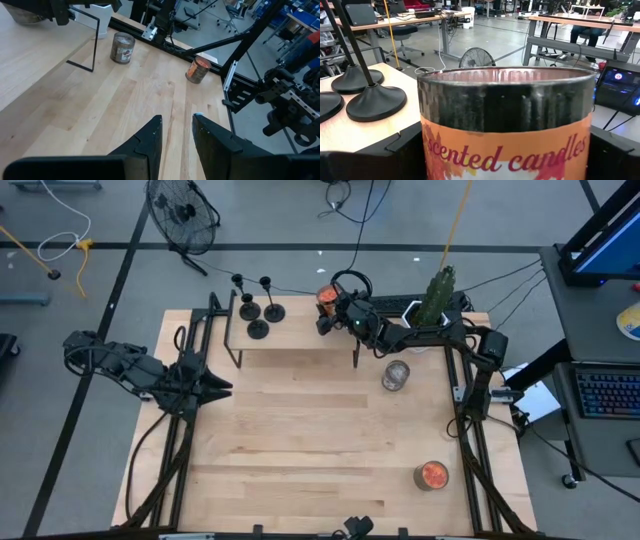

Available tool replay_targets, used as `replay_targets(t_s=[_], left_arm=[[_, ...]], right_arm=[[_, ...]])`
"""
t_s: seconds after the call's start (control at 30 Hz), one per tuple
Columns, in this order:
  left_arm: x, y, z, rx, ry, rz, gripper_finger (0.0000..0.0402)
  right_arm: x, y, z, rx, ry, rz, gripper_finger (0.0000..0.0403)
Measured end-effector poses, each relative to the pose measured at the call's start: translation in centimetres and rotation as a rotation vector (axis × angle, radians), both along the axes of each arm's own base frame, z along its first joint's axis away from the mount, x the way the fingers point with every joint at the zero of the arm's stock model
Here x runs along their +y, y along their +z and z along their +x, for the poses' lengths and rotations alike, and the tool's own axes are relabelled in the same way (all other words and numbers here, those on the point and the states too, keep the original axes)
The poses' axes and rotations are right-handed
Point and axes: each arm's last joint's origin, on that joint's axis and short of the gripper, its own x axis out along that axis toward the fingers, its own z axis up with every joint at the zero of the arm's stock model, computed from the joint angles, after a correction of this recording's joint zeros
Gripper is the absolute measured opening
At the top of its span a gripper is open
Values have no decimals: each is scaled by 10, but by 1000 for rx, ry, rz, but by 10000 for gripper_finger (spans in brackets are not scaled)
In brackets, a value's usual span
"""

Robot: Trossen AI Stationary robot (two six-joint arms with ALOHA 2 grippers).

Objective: Pick & Place candle stick holders
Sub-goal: Put the left orange scented candle on the shelf

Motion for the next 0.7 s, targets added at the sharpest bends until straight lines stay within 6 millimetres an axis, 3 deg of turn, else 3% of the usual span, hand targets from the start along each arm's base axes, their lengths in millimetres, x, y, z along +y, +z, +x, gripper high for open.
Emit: replay_targets(t_s=[0.7], left_arm=[[0, 0, 0, 2, 0, -1, 113]], right_arm=[[0, 0, 0, 1, -1, 0, 355]])
